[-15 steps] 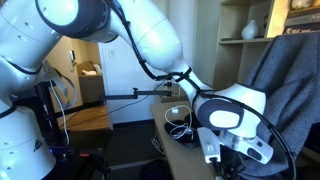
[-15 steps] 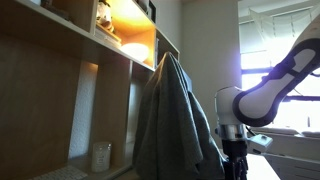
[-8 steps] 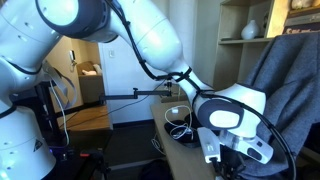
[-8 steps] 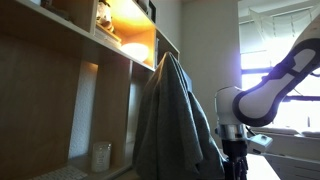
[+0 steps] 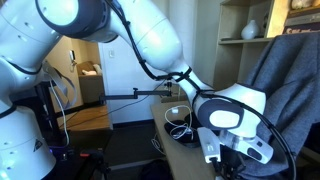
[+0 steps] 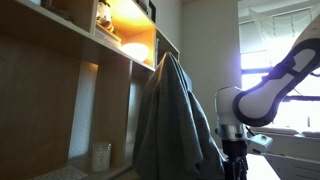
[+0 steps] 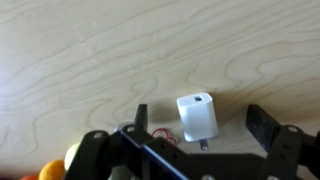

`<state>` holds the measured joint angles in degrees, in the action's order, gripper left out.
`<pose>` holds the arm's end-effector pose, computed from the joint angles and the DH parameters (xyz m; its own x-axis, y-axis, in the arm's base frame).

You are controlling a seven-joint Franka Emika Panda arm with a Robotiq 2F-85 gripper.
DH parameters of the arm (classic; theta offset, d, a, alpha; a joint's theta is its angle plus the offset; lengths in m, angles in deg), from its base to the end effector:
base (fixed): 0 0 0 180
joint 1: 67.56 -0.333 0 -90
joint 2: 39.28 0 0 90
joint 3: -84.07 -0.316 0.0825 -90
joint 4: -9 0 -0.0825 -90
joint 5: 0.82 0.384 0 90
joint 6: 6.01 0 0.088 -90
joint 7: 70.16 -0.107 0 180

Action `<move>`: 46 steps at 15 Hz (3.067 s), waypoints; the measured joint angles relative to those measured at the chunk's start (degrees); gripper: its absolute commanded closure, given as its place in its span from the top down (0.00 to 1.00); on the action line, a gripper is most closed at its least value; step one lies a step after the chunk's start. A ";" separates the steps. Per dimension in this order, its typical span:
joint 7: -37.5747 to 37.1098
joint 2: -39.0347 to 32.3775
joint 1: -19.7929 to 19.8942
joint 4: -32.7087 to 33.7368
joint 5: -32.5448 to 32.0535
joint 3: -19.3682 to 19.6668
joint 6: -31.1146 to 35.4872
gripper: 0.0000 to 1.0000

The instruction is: Take the object and put it in the bag

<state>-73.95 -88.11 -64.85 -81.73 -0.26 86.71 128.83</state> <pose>0.6805 -0.0600 0.1268 0.9851 -0.1526 -0.0794 -0.1504 -0.9881 0.0337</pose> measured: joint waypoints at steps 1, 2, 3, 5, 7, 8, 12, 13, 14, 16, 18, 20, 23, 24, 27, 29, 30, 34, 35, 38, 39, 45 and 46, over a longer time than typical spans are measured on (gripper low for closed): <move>0.00 0.00 0.00 0.00 0.00 0.00 0.00 1.00; 0.00 0.01 0.00 0.00 0.00 -0.01 0.00 1.00; 0.01 0.02 0.00 -0.01 0.00 -0.02 0.00 1.00; 0.03 0.04 0.02 -0.06 0.00 -0.04 0.09 1.00; 0.46 0.17 0.23 -0.38 0.00 -0.27 0.59 1.00; 1.19 0.30 0.47 -0.74 0.00 -0.53 1.22 1.00; 3.65 1.65 0.77 -3.79 0.00 -0.84 5.62 1.00; 3.88 2.15 0.77 -4.82 0.00 -0.87 6.83 1.00; 4.33 2.66 0.77 -5.82 0.00 -0.92 7.80 1.00; 4.69 3.61 0.77 -7.62 0.00 -1.03 9.34 1.00; 4.72 4.51 0.77 -9.16 0.00 -1.18 10.33 1.00; 4.72 5.17 0.77 -10.21 0.00 -1.30 10.64 1.00; 4.72 5.47 0.77 -10.81 0.00 -1.34 10.64 1.00; 4.72 5.47 0.78 -10.90 0.00 -1.34 10.64 1.00; 4.72 5.47 0.84 -11.02 0.00 -1.35 10.64 1.00; 4.72 5.47 0.92 -11.04 0.00 -1.38 10.64 1.00; 4.72 5.47 0.98 -11.04 0.00 -1.42 10.64 1.00; 4.72 5.47 1.15 -11.04 0.00 -1.51 10.64 1.00; 4.72 5.47 1.16 -11.04 0.00 -1.52 10.64 1.00; 4.72 5.47 1.18 -11.04 0.00 -1.55 10.64 1.00; 4.72 5.47 1.18 -11.04 0.00 -1.56 10.64 1.00; 4.71 5.07 1.18 -11.00 0.00 -1.51 10.64 1.00; 4.71 4.99 1.18 -10.98 0.00 -1.51 10.64 1.00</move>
<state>-69.24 -83.12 -63.67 -92.71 -0.26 85.20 139.47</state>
